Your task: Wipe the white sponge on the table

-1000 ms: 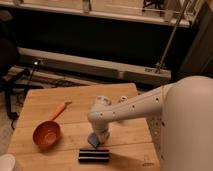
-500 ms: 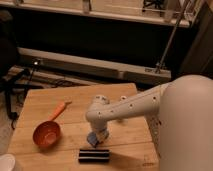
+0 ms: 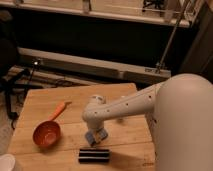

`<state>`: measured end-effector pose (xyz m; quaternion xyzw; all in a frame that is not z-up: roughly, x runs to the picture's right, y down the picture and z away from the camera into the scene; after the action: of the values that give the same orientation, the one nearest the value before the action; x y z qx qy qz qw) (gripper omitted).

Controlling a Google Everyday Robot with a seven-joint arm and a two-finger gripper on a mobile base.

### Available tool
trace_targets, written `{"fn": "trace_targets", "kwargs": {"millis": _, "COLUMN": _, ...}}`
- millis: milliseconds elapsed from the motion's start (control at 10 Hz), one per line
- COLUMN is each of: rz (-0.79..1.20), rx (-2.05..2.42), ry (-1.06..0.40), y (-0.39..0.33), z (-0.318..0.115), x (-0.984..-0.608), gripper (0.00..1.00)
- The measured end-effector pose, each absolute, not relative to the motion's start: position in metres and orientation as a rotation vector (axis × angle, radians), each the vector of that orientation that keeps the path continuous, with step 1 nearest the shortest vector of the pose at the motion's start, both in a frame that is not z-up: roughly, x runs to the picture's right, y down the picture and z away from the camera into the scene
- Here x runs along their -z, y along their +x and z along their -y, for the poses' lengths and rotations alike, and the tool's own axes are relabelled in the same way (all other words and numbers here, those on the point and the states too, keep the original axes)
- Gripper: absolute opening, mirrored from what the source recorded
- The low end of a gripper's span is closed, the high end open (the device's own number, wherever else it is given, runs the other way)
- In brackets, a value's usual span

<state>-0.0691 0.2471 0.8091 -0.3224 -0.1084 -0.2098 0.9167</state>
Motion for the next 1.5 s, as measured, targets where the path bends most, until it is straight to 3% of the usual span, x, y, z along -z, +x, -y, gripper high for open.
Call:
{"fn": "trace_targets", "kwargs": {"millis": 100, "rz": 0.225, "rx": 0.436, "ry": -0.665, "y": -0.072, "z": -0.247, "x": -0.810, "gripper": 0.56}}
{"fn": "trace_targets", "kwargs": {"millis": 400, "rz": 0.230, "rx": 0.444, "ry": -0.666, "y": -0.081, "z": -0.245, "x": -0.811, "gripper": 0.32}}
{"fn": "trace_targets", "kwargs": {"millis": 1500, "rz": 0.307, "rx": 0.539, "ry": -0.659, "y": -0.151, "z": -0.238, "x": -0.826, "gripper": 0.31}}
